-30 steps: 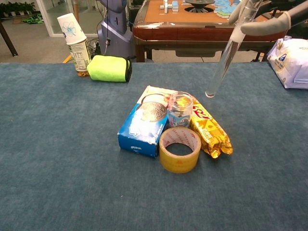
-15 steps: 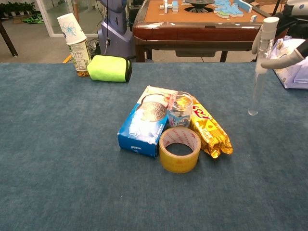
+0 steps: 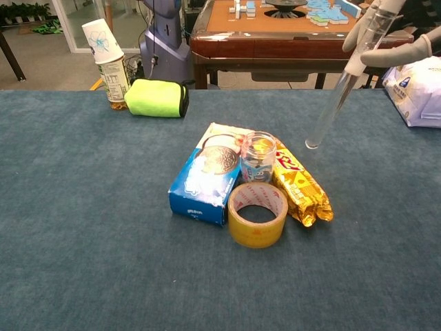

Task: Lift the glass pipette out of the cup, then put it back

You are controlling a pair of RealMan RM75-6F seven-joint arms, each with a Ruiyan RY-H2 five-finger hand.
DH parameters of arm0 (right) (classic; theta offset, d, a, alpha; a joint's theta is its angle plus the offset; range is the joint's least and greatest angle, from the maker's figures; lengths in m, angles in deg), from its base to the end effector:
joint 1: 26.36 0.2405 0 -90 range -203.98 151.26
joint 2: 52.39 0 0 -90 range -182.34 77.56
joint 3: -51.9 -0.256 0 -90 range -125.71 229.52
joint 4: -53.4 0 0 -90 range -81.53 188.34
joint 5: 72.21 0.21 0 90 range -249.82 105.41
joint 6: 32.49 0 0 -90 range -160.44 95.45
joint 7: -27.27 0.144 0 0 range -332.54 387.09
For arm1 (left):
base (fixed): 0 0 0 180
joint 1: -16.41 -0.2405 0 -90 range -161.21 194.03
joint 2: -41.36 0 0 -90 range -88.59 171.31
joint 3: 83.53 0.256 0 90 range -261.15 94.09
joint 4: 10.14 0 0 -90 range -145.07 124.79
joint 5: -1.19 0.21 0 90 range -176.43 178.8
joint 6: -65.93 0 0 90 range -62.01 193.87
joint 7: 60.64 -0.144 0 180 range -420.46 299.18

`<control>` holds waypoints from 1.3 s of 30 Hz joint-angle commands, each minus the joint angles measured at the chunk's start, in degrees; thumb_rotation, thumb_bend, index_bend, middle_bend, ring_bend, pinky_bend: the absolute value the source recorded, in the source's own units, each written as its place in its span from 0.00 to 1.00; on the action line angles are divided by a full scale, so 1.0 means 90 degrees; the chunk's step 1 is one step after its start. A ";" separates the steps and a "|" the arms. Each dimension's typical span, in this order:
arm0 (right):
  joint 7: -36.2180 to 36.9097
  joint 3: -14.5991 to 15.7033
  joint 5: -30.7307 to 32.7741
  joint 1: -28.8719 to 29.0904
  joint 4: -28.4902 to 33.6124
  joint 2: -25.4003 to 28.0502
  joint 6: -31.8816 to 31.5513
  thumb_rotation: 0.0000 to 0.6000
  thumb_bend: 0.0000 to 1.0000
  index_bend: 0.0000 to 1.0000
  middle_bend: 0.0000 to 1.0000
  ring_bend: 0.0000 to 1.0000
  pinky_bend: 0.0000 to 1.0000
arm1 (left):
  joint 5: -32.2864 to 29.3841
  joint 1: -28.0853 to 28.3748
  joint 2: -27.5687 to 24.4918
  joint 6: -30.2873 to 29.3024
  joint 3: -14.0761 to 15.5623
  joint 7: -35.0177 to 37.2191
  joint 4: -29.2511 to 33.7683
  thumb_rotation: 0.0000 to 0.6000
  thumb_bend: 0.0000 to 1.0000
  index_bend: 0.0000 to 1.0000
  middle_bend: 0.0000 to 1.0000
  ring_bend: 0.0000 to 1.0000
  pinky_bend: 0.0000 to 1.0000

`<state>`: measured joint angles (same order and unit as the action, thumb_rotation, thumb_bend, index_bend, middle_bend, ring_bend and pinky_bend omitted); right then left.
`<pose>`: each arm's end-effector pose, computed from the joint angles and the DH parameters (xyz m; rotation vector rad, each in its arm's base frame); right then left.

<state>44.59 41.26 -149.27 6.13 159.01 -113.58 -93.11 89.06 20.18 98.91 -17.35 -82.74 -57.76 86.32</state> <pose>-0.1631 -0.3072 0.1210 1.6524 -1.3092 1.3218 -0.3114 0.1606 0.1746 -1.4443 -0.9790 -0.8501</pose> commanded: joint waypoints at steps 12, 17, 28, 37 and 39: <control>-0.3658 0.0177 0.2361 0.0511 0.0781 0.0428 0.0732 1.00 0.51 0.61 0.35 0.10 0.16 | -0.0007 0.0003 0.0007 0.0006 0.0001 -0.0002 0.0002 1.00 0.09 0.05 0.25 0.19 0.38; -0.2606 0.0026 0.1486 0.0156 0.0414 -0.0102 0.0159 1.00 0.52 0.61 0.35 0.10 0.16 | 0.0008 -0.0005 0.0002 -0.0017 0.0004 0.0021 -0.0002 1.00 0.09 0.05 0.25 0.19 0.38; -0.0263 -0.0012 -0.0189 -0.0334 -0.0635 -0.0833 -0.0747 1.00 0.57 0.61 0.35 0.10 0.16 | -0.0003 -0.0004 0.0008 -0.0010 0.0003 0.0000 0.0001 1.00 0.09 0.05 0.25 0.19 0.38; -0.1346 0.0079 0.0396 -0.0232 -0.0423 -0.0528 -0.0206 1.00 0.56 0.61 0.35 0.10 0.16 | -0.0008 -0.0003 0.0000 -0.0005 0.0004 0.0024 -0.0005 1.00 0.09 0.05 0.25 0.19 0.38; -0.1844 0.0075 0.0834 -0.0150 -0.0153 -0.0342 0.0037 1.00 0.56 0.61 0.35 0.10 0.16 | -0.0016 -0.0005 0.0003 -0.0006 0.0001 0.0009 -0.0005 1.00 0.09 0.05 0.25 0.19 0.38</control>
<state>33.91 41.80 -146.72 3.89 154.69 -118.82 -95.85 88.93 20.14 98.93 -17.40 -82.72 -57.68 86.28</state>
